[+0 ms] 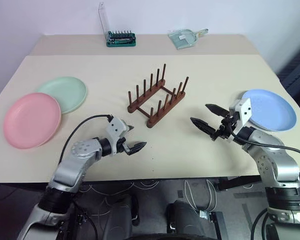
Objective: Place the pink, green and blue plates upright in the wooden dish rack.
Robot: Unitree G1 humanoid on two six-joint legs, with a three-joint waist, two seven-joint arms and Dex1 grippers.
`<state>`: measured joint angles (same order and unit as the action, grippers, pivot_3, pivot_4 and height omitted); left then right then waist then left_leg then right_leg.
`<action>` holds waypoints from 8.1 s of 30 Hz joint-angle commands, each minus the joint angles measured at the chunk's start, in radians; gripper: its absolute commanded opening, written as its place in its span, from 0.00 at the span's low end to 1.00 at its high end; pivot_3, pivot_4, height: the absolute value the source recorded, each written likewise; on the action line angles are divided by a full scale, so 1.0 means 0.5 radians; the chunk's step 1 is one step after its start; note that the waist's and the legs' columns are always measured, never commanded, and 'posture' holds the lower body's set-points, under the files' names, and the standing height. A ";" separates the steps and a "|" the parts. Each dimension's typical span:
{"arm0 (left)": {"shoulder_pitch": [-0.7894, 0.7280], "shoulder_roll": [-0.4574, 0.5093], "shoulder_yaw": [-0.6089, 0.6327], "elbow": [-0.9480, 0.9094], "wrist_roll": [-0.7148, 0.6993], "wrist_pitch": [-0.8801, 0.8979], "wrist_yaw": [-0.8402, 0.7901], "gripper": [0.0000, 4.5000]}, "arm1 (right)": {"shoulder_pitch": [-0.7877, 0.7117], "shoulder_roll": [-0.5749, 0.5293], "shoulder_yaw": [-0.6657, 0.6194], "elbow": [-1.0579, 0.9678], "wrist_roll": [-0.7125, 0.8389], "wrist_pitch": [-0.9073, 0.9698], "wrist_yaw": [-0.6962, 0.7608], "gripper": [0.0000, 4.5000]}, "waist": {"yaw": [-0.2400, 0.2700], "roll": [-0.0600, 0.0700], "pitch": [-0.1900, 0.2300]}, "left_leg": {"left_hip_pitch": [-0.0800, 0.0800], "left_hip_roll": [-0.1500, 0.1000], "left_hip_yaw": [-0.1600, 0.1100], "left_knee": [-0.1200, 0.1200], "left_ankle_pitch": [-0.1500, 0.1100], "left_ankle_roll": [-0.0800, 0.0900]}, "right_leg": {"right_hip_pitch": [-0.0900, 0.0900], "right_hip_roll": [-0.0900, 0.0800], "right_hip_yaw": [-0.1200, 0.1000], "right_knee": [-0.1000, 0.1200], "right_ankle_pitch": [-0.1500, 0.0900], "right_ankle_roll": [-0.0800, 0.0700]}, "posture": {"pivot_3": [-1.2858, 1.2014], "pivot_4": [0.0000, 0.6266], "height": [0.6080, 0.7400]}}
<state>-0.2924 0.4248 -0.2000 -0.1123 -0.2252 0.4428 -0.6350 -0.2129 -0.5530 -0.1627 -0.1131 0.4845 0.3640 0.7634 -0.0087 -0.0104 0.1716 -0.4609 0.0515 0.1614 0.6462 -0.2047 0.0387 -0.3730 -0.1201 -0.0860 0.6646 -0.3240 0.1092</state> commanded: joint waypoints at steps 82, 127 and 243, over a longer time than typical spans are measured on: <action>-0.486 -0.203 -0.029 0.910 0.386 -0.705 -0.384 0.01 | -0.041 -0.105 0.334 0.236 -0.759 -0.056 -0.359 0.00 | -0.016 0.006 -0.005 | 0.002 0.000 -0.002 0.006 -0.001 0.003 | 0.003 0.000 -0.002 0.003 0.002 0.003 | 0.52 0.24 0.94; -0.338 0.326 1.349 0.222 -0.317 0.007 0.391 0.99 | -0.131 -0.047 0.334 0.165 -0.705 -0.208 -0.160 0.00 | -0.053 0.007 -0.003 | 0.000 0.001 -0.003 0.002 0.001 0.000 | 0.001 0.000 -0.001 0.003 0.002 0.003 | 0.52 0.24 0.94; -0.816 0.115 1.032 0.024 -0.390 0.076 0.698 0.99 | -1.176 0.141 0.518 0.282 -1.261 -0.863 -0.414 0.00 | -0.020 -0.017 -0.003 | -0.002 0.001 0.002 -0.001 0.003 -0.006 | -0.003 0.003 -0.002 0.001 0.003 0.004 | 0.52 0.24 0.94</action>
<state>-0.7285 0.4517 0.3605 -0.0948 -0.4325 0.5234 -0.1880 -0.8128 -0.4804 0.1714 0.1130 -0.2683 -0.1222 0.5148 -0.0189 -0.0187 0.1704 -0.4618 0.0520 0.1622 0.6458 -0.2033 0.0358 -0.3746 -0.1183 -0.0871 0.6649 -0.3227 0.1110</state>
